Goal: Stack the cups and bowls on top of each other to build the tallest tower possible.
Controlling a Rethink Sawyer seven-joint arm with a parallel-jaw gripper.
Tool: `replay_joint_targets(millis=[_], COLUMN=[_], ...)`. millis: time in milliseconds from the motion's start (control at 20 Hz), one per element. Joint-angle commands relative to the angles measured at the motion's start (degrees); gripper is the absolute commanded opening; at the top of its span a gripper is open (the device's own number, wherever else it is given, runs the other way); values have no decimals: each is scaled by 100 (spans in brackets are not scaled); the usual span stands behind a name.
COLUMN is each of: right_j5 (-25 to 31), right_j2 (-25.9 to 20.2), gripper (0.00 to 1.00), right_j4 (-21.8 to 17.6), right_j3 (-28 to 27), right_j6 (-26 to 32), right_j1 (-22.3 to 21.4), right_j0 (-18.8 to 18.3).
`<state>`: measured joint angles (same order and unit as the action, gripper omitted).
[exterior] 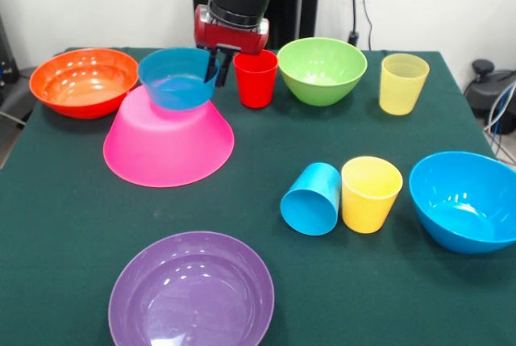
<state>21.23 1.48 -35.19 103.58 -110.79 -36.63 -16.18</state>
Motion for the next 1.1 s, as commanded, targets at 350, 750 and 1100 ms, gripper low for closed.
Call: replay_joint_targets(millis=[350, 750, 1100], right_j5=[475, 427, 42], right_j2=[-108, -50, 70], gripper=[0, 0, 0], right_j4=[-176, -204, -230], right_j3=[-340, -371, -422], right_j6=[69, 62, -209], right_j1=[332, 337, 371], right_j0=[120, 164, 295])
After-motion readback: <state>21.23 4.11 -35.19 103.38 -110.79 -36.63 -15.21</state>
